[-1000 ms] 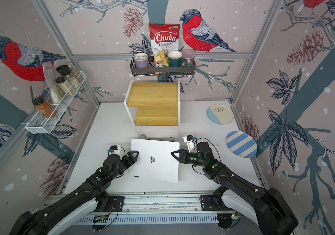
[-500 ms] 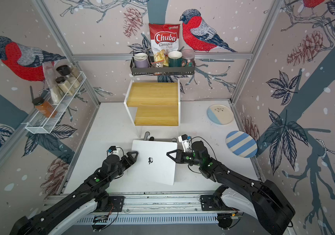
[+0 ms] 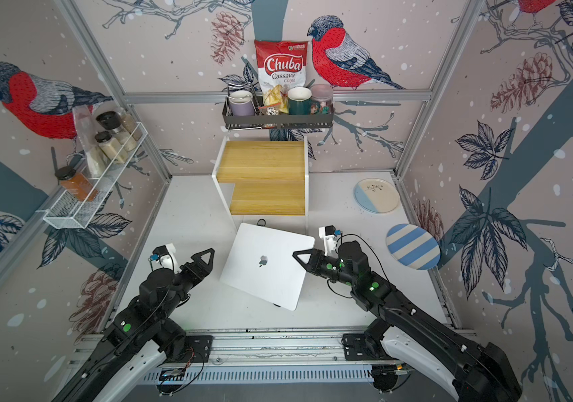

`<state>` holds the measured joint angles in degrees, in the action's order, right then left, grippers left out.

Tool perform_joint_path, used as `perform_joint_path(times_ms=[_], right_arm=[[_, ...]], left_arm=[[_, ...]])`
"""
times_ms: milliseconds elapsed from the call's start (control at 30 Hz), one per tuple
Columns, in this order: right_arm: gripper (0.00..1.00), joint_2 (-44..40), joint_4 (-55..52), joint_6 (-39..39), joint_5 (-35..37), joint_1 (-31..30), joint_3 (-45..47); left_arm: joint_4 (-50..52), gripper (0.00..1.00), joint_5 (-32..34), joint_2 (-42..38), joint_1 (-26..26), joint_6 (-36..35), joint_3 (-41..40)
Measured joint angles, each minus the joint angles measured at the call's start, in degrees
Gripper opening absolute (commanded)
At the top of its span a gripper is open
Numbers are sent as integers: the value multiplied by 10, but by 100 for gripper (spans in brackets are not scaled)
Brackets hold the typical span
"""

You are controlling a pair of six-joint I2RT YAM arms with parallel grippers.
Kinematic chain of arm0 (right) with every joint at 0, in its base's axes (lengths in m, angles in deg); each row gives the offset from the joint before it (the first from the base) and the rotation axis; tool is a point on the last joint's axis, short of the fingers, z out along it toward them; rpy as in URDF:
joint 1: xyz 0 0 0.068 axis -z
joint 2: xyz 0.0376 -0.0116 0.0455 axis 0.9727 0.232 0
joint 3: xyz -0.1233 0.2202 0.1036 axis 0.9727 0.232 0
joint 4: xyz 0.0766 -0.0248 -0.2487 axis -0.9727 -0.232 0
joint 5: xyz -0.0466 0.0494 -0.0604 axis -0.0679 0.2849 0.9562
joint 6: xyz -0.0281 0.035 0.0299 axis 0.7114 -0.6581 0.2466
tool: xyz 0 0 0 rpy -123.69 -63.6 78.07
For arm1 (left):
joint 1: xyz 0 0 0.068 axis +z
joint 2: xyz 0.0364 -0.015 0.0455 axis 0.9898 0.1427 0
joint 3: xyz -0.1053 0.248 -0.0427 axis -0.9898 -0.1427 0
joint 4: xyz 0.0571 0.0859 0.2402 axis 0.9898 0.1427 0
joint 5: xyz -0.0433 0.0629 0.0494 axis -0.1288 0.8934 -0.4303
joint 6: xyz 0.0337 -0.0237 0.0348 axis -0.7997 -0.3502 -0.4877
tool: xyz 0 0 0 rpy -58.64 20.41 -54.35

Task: Close the laptop lid and set it aside
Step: Pick up the laptop from the computer stand.

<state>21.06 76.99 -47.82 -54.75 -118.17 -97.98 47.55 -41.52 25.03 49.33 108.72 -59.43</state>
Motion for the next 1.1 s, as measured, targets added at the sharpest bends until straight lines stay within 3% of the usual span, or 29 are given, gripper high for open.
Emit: perform_joint_path(times_ms=[333,533,900,1100], right_arm=[[0,-161,-127,-51,24,0,-56],[0,-214,-189,-82,69,0,-113],[0,-193,-194,-120,171,0,-247],[0,-112,-181,-143,253,-1,-317]], left_arm=[[94,92,58,4,0,-46,106],[113,92,70,1,0,-60,143],[123,92,64,11,0,-61,183],[122,92,49,20,0,-61,184]])
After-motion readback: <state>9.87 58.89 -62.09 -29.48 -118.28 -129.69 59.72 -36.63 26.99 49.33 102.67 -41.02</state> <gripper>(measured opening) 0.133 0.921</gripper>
